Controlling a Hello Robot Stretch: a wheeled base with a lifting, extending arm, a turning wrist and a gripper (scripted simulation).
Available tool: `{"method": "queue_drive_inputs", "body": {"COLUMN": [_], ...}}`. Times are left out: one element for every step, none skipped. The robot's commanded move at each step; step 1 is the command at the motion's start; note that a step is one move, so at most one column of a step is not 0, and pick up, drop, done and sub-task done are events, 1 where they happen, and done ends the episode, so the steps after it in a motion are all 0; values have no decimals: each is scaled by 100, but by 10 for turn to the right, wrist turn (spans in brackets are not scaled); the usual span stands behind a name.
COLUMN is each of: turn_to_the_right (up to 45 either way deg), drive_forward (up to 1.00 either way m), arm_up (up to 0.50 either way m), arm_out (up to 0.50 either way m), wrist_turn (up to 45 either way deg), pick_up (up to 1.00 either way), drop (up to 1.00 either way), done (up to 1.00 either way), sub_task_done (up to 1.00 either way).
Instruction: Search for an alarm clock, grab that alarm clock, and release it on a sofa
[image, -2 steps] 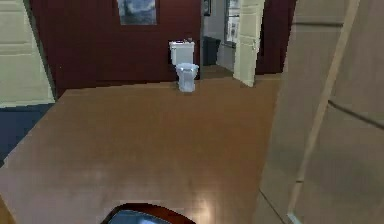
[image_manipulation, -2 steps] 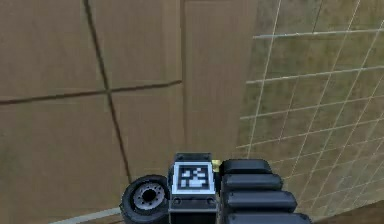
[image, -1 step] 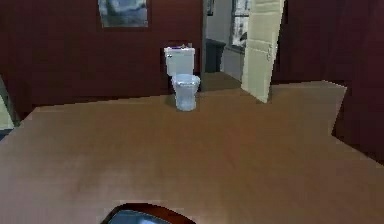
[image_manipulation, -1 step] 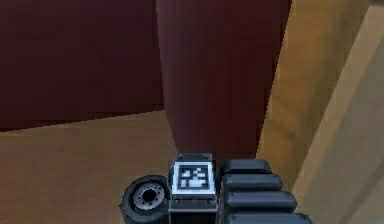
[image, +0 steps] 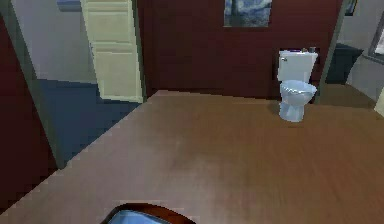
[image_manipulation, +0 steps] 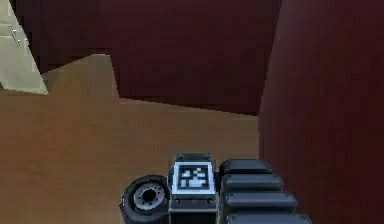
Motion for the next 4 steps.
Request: {"method": "queue_drive_inputs", "body": {"turn_to_the_right": [0, 420, 0, 0], "drive_forward": [15, 0, 100, 100], "arm_up": [0, 0, 0, 0], "arm_out": [0, 0, 0, 0], "wrist_turn": [0, 0, 0, 0], "pick_up": [0, 0, 0, 0], "drop": [0, 0, 0, 0], "done": [0, 0, 0, 0], "sub_task_done": [0, 0, 0, 0]}}
